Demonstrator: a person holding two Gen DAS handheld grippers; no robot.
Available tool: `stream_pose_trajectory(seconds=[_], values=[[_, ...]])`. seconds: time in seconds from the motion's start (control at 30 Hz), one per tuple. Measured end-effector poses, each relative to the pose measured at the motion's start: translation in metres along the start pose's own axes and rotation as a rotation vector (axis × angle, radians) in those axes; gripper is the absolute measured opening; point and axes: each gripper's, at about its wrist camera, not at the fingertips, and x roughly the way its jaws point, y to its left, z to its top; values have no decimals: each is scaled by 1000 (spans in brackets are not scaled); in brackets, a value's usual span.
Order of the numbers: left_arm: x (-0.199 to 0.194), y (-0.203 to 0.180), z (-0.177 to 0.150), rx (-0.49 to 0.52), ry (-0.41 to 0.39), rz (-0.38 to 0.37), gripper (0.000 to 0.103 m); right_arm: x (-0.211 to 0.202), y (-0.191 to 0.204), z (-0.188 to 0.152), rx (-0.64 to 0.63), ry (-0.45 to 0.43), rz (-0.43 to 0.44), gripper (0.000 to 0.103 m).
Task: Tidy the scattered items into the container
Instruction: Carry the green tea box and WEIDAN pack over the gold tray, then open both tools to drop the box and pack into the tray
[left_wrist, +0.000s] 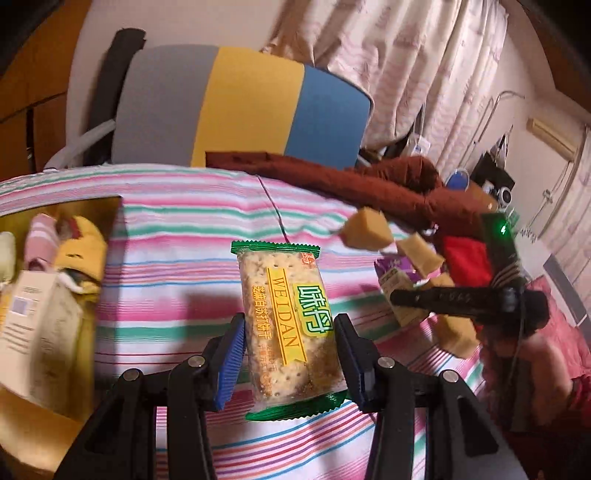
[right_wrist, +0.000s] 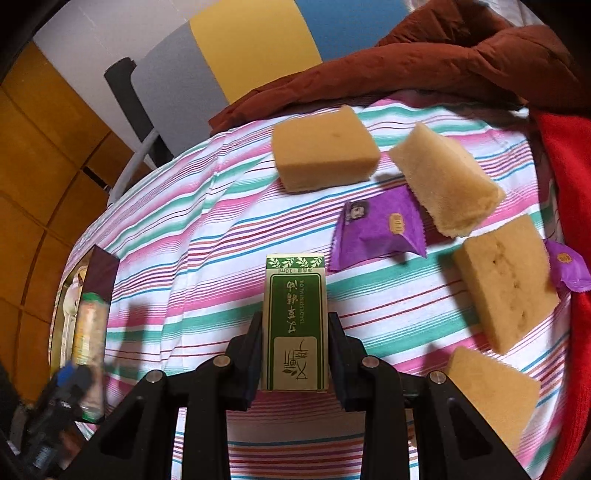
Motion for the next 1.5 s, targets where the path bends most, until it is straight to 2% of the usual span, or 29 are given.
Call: stream_pose_trajectory(seconds=[0.27,0.47,0.73,0.83,0.9,1.1,1.4,1.47,1.5], values=[[-48,36,4,-54,-63,21,48,-13,46,-7,-153,-44,16,32],[-85,78,4,-137,-122,62,48,-10,99,-25,-175,-15,145,32],[-121,154,8,-275,-200,157,48,-5,208,-42,-266,20,317,32],[-123,176,12,-283,-200,194,48,0,244,-46,-299,28,344,32],[-117,192,16,-288,-179,209,48,3,264,-50,-327,29,339,32],[-90,230,24,-304,-91,239,48,23,306,-61,-368,45,249,32],[-51,249,30,-307,12,239,48,47,323,-64,-390,38,105,33],[-51,246,29,-300,17,251,50,49,323,-63,-367,38,111,34],[-54,244,30,-297,10,251,52,49,321,-63,-353,40,121,39]])
